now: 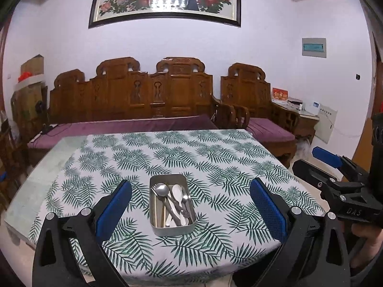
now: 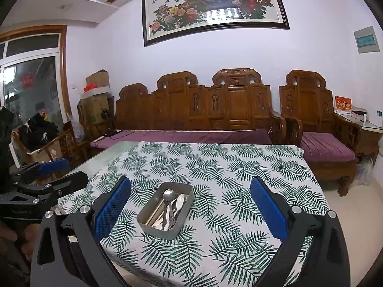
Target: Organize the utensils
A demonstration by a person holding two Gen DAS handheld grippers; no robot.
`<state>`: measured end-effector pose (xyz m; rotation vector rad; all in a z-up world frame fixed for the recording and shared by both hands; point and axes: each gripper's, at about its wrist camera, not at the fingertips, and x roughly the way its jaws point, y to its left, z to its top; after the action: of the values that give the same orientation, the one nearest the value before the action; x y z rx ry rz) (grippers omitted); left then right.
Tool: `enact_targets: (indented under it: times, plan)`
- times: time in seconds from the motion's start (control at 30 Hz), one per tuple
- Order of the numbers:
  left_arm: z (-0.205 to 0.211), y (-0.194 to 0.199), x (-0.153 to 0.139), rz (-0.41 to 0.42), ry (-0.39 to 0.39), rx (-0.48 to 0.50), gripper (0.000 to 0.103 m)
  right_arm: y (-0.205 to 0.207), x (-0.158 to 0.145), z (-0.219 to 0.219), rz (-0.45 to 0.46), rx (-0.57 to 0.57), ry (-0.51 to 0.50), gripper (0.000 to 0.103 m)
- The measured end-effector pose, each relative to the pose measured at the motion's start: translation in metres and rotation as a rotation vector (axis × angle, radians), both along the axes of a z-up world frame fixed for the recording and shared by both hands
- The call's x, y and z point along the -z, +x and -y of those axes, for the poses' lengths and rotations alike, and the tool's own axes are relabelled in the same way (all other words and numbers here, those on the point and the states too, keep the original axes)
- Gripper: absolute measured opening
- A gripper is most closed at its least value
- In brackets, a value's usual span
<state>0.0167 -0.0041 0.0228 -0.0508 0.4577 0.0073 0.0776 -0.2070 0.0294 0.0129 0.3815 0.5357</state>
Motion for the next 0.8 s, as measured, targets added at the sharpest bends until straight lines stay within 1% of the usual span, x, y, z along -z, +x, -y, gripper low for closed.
enact_targets:
  times: [0.8]
  plan:
    - [-0.0032, -0.0027, -0.0006, 0.007, -0.013, -0.008, 0.095, 0.0006, 0.0045, -0.0029, -0.006, -0.002, 0.0, 0.1]
